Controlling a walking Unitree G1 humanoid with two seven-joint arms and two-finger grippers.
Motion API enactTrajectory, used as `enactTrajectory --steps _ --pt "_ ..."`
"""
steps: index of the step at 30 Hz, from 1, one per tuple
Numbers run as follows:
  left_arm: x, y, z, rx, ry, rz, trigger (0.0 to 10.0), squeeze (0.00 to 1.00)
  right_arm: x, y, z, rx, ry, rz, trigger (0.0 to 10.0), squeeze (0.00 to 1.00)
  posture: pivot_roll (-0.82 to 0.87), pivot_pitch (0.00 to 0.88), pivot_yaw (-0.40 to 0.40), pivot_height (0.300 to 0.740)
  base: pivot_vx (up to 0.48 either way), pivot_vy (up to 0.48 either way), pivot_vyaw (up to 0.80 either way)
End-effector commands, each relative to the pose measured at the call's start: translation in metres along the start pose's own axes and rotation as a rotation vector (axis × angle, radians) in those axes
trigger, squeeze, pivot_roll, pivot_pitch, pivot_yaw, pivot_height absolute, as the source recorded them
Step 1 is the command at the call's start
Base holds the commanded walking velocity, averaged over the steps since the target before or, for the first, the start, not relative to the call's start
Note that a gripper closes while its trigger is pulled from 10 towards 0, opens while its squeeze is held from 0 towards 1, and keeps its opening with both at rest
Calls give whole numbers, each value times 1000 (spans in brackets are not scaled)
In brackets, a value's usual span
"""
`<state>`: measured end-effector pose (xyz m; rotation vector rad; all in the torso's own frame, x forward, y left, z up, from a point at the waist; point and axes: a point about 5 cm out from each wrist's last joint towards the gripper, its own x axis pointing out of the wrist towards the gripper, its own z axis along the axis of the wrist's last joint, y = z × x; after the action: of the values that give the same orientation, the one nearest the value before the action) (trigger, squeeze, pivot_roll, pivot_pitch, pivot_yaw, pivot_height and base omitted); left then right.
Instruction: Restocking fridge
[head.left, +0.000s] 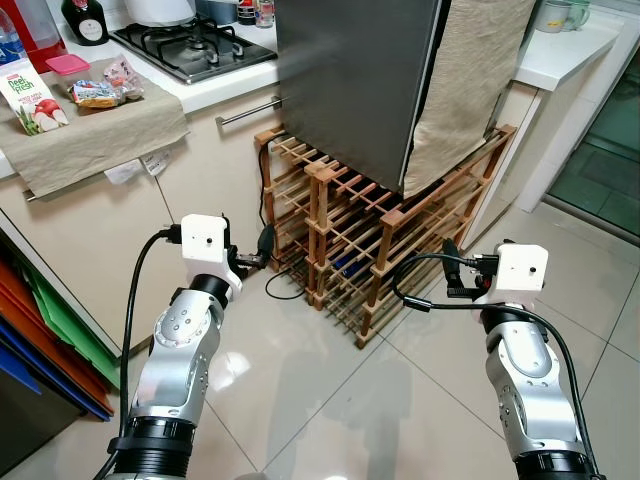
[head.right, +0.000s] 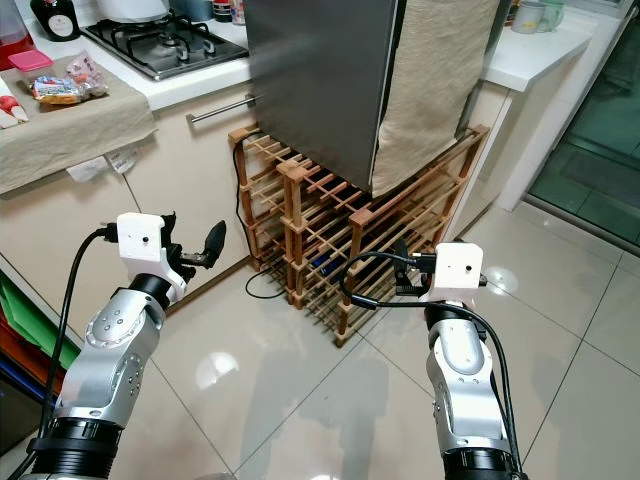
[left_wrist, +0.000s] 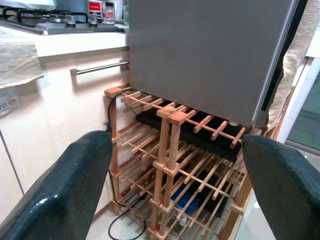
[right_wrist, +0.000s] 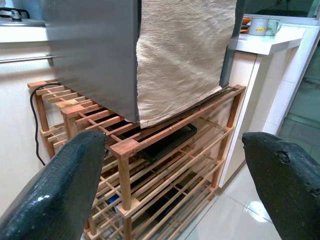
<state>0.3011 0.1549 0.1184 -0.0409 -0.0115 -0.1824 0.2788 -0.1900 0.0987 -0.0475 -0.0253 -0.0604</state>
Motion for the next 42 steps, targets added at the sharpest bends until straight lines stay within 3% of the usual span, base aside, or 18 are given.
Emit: enactTrajectory --steps 1,11,16,26,36,42 --pt "2 -1 3 7 -12 -3 10000 0 3 1 3 1 -3 5 10000 0 0 0 10 740 0 0 0" --pt "1 -1 3 2 -11 0 10000 0 3 1 2 5 2 9 10000 0 0 0 0 740 0 0 0" --pt "-5 -12 -13 25 40 -90 10000 0 12 6 9 -25 -28 37 10000 0 1 0 7 740 0 0 0" --pt "-4 -14 -13 29 39 -104 10000 0 13 6 7 -16 -28 36 10000 0 2 0 12 740 0 0 0" --pt "-4 -5 -6 20 1 -47 10000 0 12 0 13 -1 -63 3 10000 0 1 0 17 740 0 0 -223" --pt "-3 -7 -8 34 7 -62 10000 0 11 0 8 -5 -47 7 10000 0 2 0 18 736 403 0 -446"
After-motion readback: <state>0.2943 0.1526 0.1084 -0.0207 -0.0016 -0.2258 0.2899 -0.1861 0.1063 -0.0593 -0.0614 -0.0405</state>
